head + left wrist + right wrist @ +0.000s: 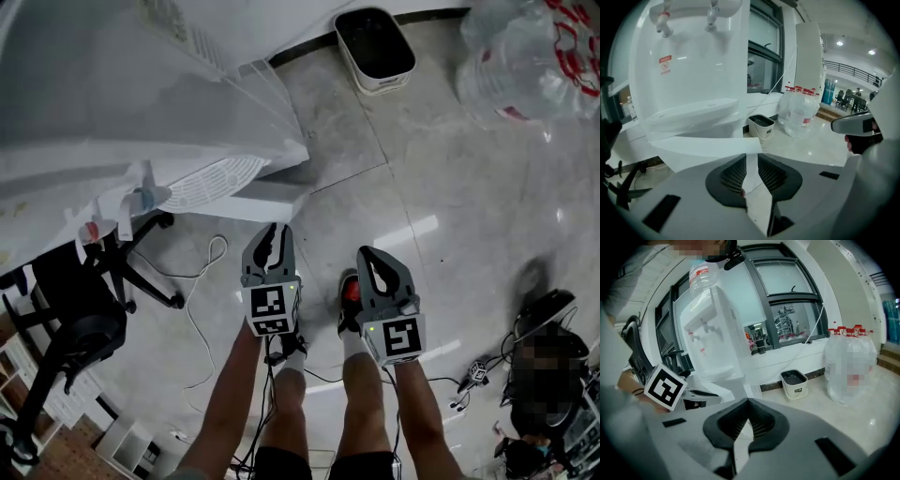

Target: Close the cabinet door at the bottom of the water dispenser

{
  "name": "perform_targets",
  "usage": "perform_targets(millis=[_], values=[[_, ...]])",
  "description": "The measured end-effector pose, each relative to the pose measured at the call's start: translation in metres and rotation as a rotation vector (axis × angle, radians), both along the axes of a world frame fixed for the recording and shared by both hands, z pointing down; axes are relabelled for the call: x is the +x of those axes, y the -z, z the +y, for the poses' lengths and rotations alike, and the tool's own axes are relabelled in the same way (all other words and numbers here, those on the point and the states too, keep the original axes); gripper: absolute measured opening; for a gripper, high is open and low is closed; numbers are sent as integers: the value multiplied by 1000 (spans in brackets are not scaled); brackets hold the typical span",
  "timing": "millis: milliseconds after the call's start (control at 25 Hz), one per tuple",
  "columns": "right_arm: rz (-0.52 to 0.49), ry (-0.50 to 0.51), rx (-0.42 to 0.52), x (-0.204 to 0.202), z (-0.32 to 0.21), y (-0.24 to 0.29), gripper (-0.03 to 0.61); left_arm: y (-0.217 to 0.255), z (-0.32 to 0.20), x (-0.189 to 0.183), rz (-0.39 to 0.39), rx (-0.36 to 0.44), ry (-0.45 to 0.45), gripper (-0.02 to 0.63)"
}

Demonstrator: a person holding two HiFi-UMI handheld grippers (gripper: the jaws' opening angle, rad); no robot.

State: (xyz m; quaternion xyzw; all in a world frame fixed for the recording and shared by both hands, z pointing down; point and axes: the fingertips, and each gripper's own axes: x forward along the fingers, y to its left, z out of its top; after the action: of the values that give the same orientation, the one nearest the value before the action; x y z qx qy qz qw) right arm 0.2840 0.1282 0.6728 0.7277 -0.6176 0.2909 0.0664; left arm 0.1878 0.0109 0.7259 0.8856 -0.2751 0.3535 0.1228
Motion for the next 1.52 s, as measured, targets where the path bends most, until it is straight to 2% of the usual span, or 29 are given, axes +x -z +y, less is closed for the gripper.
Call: perform_targets(millis=[360, 840, 1000, 1120, 1280, 1520], values=[[-6, -36, 9, 27, -4, -1, 12, 0, -22, 31, -7, 24, -9, 95], [-1, -61, 12, 53, -6, -1, 12, 1, -42, 53, -8, 42, 6, 95], [-11, -66, -16, 58, -4, -6, 12, 1, -49, 60, -7, 49, 6, 95], [-7, -68, -3, 61, -6, -7, 12, 1, -54, 64, -5, 56, 7, 95], [-22, -60, -58, 63, -4, -13, 12, 1, -61, 68, -6, 62, 10, 95], [-7, -66, -19, 71, -11, -8, 12, 2, -71, 73, -7, 69, 24, 95]])
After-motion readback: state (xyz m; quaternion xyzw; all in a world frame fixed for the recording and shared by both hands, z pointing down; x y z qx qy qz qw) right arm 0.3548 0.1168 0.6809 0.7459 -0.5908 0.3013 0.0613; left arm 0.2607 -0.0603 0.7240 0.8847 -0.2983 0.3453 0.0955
